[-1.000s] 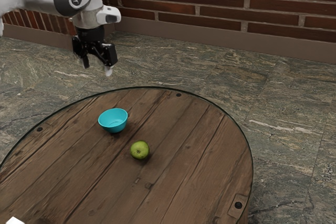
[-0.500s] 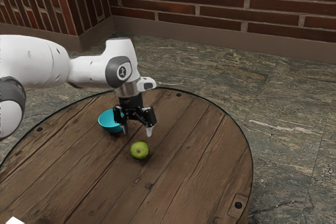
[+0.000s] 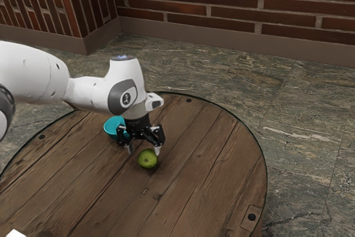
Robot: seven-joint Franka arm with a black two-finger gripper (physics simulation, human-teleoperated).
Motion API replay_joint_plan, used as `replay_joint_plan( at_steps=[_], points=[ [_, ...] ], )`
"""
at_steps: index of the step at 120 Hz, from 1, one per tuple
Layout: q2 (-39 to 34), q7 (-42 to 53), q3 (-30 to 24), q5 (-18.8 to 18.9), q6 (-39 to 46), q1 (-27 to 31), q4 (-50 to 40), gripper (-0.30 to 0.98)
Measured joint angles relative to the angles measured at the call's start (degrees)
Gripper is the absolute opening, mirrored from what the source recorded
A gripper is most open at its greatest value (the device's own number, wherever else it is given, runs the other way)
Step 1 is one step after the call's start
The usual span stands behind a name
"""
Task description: Place the pear in the bowl.
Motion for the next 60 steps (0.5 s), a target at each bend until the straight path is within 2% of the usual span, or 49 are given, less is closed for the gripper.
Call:
replay_joint_plan(
  at_steps=[28,60],
  points=[
    [-1.13,-3.36,0.04,1.89,11.60,-1.21,-5.63,0.69],
    [-0.09,-5.86,0.01,0.67,17.73,-1.27,-8.44,0.69]
  ],
)
